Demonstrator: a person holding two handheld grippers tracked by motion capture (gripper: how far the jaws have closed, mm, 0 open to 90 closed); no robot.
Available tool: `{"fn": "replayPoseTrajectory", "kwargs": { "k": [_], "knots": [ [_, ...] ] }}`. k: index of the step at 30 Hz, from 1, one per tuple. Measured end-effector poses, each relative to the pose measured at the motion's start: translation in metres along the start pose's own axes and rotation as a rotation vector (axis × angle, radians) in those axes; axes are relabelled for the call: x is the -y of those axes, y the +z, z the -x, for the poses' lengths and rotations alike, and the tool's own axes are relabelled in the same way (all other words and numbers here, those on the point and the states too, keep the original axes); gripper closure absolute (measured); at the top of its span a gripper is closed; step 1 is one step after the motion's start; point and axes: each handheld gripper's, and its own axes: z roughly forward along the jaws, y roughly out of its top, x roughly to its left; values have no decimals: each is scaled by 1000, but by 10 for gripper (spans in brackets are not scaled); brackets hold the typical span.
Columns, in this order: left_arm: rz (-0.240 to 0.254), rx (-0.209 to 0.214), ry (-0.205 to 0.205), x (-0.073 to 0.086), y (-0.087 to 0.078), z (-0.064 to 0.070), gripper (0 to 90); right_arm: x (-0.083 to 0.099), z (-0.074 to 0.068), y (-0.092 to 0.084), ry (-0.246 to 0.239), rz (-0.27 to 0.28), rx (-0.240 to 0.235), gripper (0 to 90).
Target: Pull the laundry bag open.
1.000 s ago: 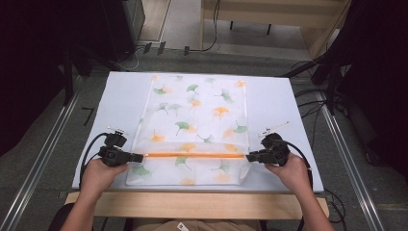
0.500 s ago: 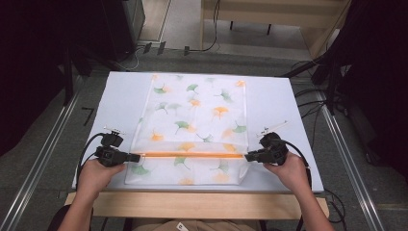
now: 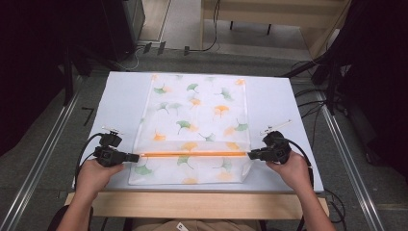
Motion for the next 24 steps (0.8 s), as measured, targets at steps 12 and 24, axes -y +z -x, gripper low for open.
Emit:
{"fn": "replayPoseTrajectory", "kwargs": {
  "k": [12, 24],
  "knots": [
    [4, -95, 9, 3, -6, -3, 900, 0, 0, 0, 10, -5, 5, 848],
    [23, -60, 16, 2, -6, -3, 900, 0, -1, 1, 5, -6, 4, 844]
  ]
}}
